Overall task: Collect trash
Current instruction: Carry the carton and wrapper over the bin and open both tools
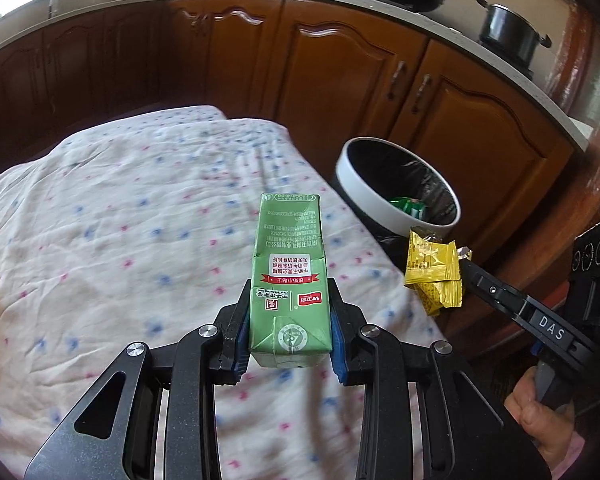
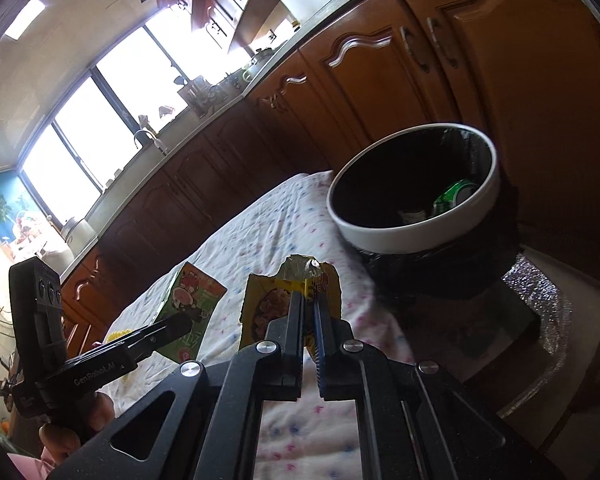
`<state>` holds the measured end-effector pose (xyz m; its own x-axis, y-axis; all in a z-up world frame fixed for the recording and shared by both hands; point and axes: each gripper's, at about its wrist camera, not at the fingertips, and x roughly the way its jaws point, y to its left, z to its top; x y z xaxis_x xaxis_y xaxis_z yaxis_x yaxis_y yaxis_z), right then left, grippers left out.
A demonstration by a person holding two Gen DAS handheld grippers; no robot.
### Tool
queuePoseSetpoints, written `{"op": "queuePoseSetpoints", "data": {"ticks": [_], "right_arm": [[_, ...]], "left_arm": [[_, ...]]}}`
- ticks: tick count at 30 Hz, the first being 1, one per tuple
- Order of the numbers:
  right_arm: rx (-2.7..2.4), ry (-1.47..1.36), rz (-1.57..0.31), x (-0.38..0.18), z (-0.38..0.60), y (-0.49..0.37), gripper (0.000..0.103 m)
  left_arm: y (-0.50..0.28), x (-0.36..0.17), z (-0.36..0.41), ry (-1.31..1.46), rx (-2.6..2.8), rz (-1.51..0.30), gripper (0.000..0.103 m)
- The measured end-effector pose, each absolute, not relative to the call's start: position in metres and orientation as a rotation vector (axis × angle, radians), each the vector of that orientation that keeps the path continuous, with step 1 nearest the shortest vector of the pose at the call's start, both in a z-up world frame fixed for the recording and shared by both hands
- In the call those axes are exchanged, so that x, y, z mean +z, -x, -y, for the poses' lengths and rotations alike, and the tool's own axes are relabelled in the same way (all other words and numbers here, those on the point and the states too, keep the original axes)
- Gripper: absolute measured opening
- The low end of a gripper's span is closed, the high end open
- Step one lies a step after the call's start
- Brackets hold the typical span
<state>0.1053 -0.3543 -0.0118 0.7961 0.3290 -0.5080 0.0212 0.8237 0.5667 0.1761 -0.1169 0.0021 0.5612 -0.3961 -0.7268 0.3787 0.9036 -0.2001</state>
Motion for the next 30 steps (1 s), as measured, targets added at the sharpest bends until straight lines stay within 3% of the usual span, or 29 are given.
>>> {"op": "queuePoseSetpoints", "data": {"ticks": [18,30], "right_arm": [[0.099,-0.597,-0.594,-0.003,0.399,-0.103,0.004],[0.032,-0.531,-0.545,0.028,0.436,-0.145,0.004]], "left_arm": [[-0.188,0.007,0.178,-0.061,-0.552,-0.855,0.029],[-0.219,0.029,0.224,-0.151,-0.606,-0.818,0.029]]}}
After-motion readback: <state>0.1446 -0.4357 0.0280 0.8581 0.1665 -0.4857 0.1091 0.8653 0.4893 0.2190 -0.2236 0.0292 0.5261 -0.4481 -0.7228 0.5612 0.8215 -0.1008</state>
